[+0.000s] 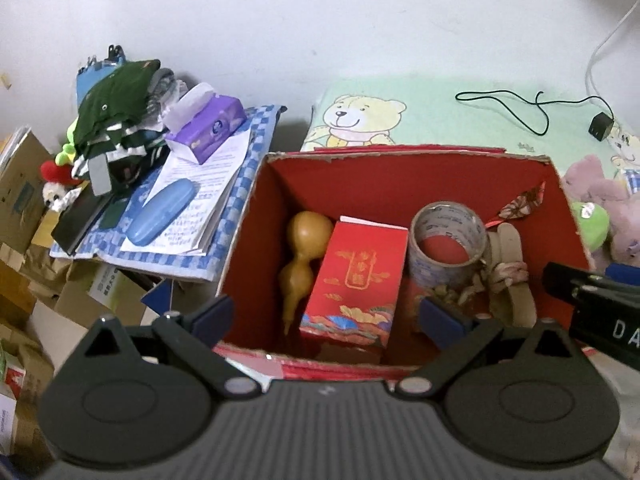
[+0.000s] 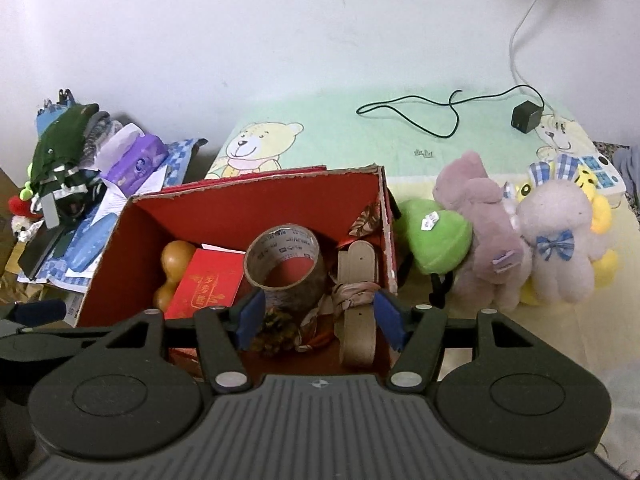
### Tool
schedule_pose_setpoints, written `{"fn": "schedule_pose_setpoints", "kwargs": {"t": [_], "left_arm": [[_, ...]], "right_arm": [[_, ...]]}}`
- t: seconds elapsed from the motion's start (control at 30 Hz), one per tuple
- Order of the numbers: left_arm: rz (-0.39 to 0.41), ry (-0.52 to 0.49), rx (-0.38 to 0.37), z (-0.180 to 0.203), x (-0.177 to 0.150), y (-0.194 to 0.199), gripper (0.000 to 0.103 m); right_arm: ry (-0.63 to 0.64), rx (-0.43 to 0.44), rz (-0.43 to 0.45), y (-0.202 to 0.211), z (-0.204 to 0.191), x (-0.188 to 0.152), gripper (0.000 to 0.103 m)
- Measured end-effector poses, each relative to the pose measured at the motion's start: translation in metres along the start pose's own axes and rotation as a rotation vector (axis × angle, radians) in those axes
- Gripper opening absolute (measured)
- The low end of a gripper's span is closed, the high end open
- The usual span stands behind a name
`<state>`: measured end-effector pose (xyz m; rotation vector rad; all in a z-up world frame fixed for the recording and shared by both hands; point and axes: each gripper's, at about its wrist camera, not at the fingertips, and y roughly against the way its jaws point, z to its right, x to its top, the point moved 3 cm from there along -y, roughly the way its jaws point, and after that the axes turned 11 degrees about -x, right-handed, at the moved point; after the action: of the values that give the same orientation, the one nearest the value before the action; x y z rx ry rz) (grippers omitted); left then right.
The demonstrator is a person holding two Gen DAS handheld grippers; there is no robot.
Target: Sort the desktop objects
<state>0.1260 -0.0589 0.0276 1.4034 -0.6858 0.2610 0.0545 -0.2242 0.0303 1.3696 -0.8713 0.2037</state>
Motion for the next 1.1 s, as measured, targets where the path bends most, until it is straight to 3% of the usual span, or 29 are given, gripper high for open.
{"fn": "schedule_pose_setpoints", "kwargs": {"t": [0.47,0.8,1.1], "left_arm": [[-0.015,0.039,0.015,0.019,-0.032,0.024,0.099],[-0.113,0.064,0.001,0.022,-0.069,0.01,0.099],[-0.174,0.039,-0.01,0.019,-0.092,-0.003,0.099]], "right_arm": [[0.031,0.052,0.038,0.029,0.018,-0.021,0.064],[0.024,0.068,-0.018,0.029,0.026,-0.056,0.064],[0.03,0.025,-0.079,0.022,0.025,-0.085,0.065]]}}
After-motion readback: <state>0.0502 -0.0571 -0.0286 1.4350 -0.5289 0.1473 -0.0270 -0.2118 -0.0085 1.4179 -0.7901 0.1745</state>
